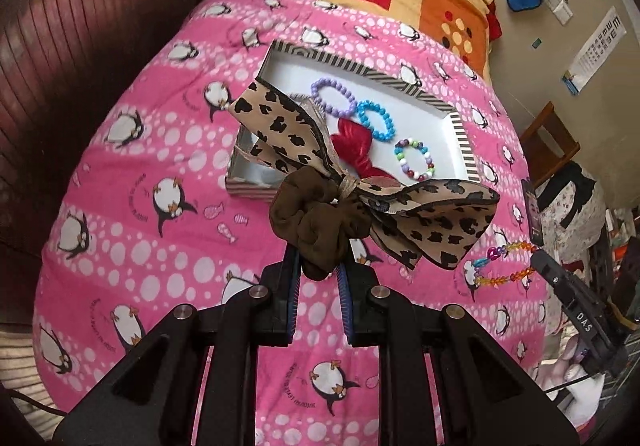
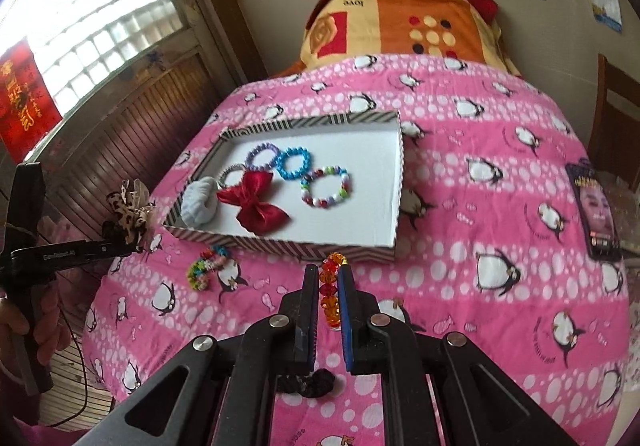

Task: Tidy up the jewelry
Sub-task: 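Carry the leopard bow and orange bracelet into the box and open both tools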

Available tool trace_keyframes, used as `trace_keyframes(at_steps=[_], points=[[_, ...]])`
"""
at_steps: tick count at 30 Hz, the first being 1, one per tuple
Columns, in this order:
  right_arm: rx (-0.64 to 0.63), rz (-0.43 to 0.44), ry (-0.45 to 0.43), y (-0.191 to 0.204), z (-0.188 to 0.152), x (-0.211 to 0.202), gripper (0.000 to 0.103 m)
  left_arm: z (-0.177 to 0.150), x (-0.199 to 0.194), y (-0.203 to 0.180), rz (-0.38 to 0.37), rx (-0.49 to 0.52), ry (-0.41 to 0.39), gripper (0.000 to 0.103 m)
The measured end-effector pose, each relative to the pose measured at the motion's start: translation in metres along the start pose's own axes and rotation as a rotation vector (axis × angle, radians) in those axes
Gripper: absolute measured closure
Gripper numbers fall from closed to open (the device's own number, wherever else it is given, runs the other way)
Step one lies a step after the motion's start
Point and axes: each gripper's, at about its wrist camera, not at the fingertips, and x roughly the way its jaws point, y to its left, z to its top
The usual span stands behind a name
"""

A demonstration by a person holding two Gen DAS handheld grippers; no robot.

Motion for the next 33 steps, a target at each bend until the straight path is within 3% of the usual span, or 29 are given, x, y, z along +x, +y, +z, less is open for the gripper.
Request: trace_keyframes(at_steps=[16,33], points=[[-0.090,-0.023,-0.021,0.015,0.051,0.011,0.094,0.028,0.012,-0.037,0.075,0.162,-0.046,0.087],[-0.086,-0.036,0.022,0.017,0.071,0.051,0.094,0.050,0.043,-0.052,0.064,0.219,-0.009,0.087]])
